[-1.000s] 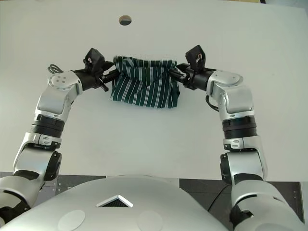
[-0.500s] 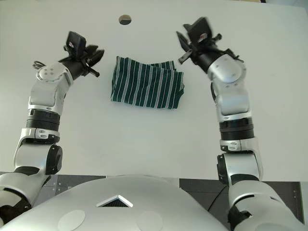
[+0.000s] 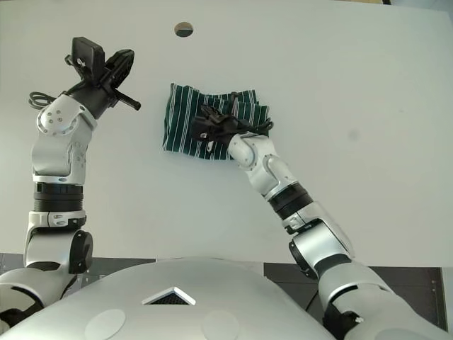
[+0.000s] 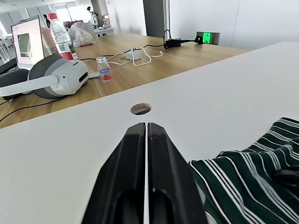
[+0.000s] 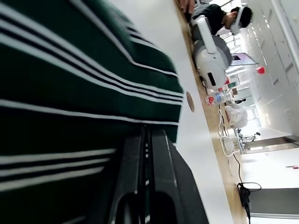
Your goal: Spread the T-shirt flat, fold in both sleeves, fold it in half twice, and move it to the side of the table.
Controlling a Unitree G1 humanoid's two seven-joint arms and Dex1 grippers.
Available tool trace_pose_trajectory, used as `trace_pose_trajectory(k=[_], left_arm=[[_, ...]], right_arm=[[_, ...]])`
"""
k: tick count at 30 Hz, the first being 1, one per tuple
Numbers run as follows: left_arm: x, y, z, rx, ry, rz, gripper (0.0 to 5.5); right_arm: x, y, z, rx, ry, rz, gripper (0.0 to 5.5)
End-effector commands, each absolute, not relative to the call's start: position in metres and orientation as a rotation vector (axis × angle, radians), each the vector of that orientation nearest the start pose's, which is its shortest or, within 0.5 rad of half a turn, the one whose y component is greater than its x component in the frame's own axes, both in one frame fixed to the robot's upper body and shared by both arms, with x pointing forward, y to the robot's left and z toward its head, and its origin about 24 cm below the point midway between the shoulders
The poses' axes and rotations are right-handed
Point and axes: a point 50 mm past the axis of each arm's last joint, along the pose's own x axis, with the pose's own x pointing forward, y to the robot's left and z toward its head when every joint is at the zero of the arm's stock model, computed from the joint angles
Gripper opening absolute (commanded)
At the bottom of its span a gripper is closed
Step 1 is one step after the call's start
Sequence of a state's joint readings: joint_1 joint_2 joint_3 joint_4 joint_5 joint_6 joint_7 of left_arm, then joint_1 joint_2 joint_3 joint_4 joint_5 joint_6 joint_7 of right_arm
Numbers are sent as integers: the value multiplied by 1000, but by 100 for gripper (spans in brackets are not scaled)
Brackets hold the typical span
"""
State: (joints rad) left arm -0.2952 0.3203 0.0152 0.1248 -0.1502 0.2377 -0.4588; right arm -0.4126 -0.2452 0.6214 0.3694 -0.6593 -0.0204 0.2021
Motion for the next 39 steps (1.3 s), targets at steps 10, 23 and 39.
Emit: trace_pose_trajectory(k=[10, 23, 39], left_arm=[[300, 177, 92, 141, 64, -448, 11], [297, 177, 93, 123, 57, -465, 11], [219, 174, 99, 155, -296, -275, 11]], right_arm=[[270, -180, 9, -1619, 422, 760, 10], [249, -286, 41, -1880, 691, 499, 10], [202, -175, 135, -437, -336, 90, 10]])
